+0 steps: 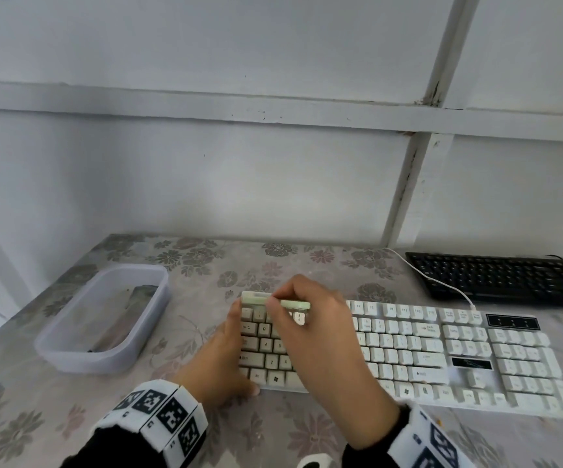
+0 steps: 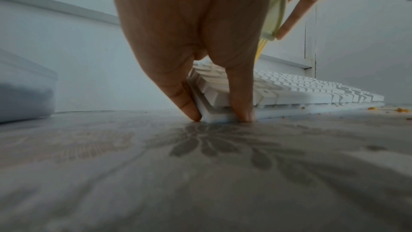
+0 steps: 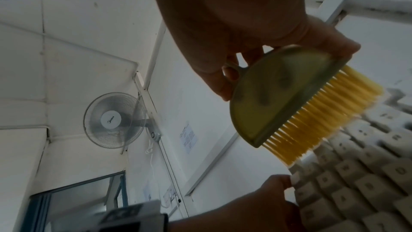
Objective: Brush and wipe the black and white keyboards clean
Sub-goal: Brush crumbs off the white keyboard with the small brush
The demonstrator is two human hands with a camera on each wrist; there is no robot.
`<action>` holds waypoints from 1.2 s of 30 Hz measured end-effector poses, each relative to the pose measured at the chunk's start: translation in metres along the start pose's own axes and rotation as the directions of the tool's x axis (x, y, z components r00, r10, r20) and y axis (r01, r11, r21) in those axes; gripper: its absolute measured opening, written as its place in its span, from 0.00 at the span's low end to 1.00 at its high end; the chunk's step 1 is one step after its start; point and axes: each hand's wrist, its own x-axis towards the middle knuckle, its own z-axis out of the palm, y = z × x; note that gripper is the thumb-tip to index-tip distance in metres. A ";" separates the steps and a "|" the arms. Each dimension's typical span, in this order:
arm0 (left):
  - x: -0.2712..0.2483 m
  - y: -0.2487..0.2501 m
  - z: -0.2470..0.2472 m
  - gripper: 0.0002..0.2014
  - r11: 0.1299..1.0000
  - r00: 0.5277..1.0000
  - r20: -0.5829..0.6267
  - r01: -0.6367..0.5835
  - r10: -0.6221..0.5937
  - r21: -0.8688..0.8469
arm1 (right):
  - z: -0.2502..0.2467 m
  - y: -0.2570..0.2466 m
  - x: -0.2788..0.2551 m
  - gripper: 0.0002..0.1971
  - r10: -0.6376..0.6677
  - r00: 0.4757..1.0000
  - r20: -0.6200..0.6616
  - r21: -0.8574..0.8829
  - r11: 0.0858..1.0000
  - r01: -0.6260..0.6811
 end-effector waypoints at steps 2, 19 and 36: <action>0.001 -0.003 0.001 0.61 1.000 1.000 -0.001 -0.016 0.016 -0.002 | 0.007 -0.001 0.001 0.05 0.007 1.000 0.009 -0.021 1.000 -0.007; 0.001 0.000 0.002 0.60 1.000 1.000 -0.025 -0.001 0.001 0.011 | 0.001 0.006 -0.002 0.09 -0.014 0.999 -0.050 -0.012 1.000 0.013; -0.002 0.002 -0.002 0.51 0.997 0.997 -0.038 -0.066 0.065 -0.044 | -0.021 0.039 -0.005 0.06 0.038 0.995 -0.097 0.024 0.999 -0.036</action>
